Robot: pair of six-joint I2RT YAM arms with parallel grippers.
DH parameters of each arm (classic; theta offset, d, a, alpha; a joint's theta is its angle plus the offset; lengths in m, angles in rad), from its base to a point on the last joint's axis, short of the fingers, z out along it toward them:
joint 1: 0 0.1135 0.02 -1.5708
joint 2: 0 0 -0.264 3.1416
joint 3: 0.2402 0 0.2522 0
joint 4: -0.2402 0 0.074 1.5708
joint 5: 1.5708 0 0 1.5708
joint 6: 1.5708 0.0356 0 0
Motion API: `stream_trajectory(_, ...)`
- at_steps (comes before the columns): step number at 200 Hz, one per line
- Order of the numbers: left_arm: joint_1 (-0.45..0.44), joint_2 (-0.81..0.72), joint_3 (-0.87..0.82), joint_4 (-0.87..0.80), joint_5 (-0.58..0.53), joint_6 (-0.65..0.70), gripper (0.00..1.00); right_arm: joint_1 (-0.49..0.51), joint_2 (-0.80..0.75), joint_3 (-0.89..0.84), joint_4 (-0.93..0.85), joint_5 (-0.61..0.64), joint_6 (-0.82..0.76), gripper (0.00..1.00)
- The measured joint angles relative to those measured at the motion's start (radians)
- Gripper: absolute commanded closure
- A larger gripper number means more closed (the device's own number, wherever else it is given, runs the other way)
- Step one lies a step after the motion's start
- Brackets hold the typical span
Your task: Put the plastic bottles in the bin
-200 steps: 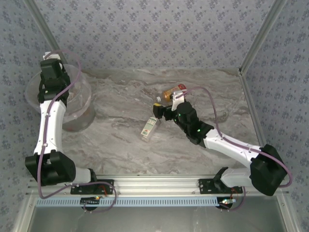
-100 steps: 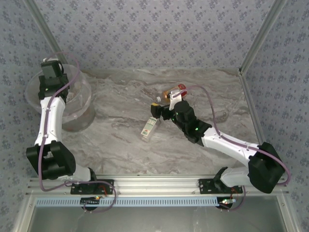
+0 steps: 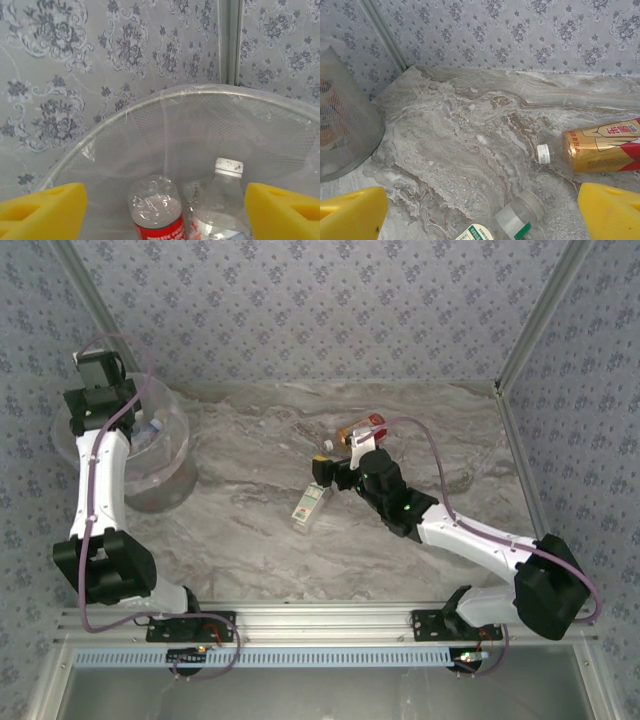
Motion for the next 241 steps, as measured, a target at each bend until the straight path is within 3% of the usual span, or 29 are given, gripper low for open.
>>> stream_trajectory(57, -0.001, -0.003, 0.029, -0.077, 0.107, -0.167, 0.01, -0.005, 0.000, 0.006, -0.054, 0.023, 0.005, 0.00)
stream_trajectory(136, -0.095, -0.108, 0.018, -0.080, 0.294, -0.306, 0.01, -0.081, 0.037, 0.087, -0.199, 0.027, 0.051, 0.00)
stream_trajectory(189, -0.100, -0.191, -0.048, -0.050, 0.436, -0.333, 0.01, -0.080, 0.107, 0.153, -0.376, 0.064, 0.291, 0.00)
stream_trajectory(241, -0.102, -0.193, -0.063, -0.047, 0.607, -0.369, 0.01, 0.001, 0.192, 0.185, -0.504, 0.108, 0.516, 0.00)
